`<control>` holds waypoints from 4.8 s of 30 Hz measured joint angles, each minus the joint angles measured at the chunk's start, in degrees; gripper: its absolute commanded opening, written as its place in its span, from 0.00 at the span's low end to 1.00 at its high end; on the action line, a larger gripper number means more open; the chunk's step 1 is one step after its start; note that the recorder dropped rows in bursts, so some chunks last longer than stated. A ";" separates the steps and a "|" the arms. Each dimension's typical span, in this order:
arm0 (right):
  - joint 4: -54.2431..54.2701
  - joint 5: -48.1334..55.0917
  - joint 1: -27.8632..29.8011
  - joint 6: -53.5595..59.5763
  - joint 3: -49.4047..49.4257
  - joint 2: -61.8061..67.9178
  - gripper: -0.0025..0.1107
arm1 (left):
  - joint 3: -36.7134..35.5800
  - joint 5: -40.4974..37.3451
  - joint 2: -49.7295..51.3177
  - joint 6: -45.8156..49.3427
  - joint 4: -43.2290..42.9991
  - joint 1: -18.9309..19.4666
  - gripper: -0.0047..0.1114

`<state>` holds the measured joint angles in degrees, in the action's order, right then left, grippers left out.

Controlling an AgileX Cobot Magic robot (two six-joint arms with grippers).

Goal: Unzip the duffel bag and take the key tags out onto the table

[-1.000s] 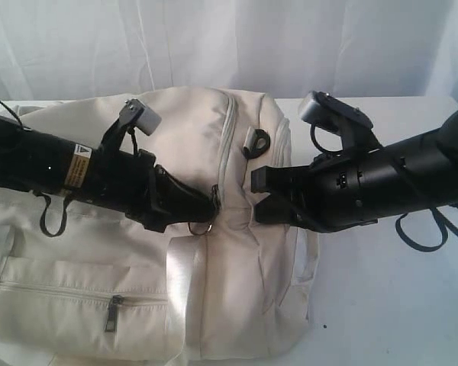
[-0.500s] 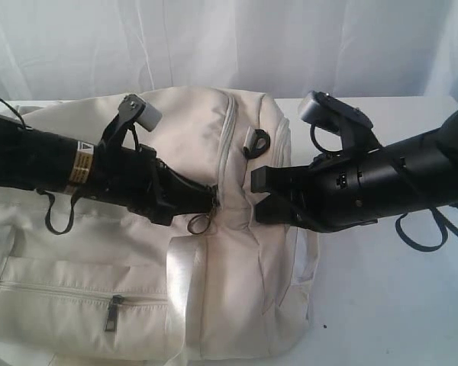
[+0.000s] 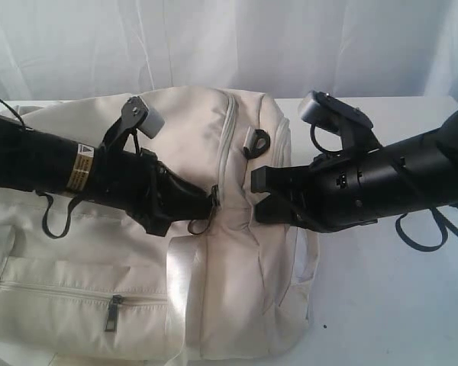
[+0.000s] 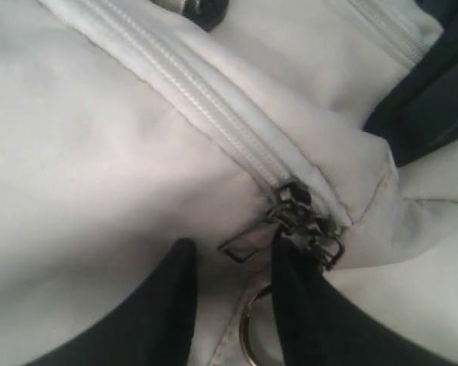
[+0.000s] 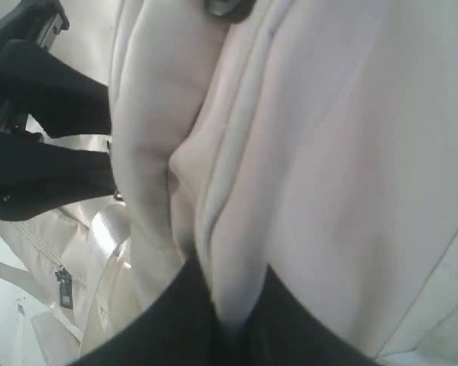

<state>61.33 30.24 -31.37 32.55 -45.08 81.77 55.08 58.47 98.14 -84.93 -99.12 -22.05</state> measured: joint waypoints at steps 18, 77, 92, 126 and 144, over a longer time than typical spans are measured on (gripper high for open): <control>-0.23 -0.43 0.00 0.00 0.00 0.00 0.02 | 0.00 -0.67 0.00 7.98 0.95 -2.39 0.37; -0.23 -0.75 0.00 0.04 0.00 0.00 0.02 | 0.64 -6.17 -5.69 4.38 -0.59 -1.13 0.50; -0.23 -0.75 0.00 0.04 0.00 0.00 0.02 | -2.82 -11.34 -5.48 11.45 -0.71 -2.31 0.45; -0.23 -0.88 0.00 0.04 0.00 0.00 0.02 | -2.82 -15.75 -5.27 15.58 4.88 -5.82 0.45; -0.23 -0.88 0.00 0.04 0.00 0.00 0.02 | -2.82 -18.35 -3.71 15.67 6.62 -7.95 0.45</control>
<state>61.09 29.35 -31.37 32.60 -45.08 81.77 52.26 40.12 94.43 -69.27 -92.49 -30.00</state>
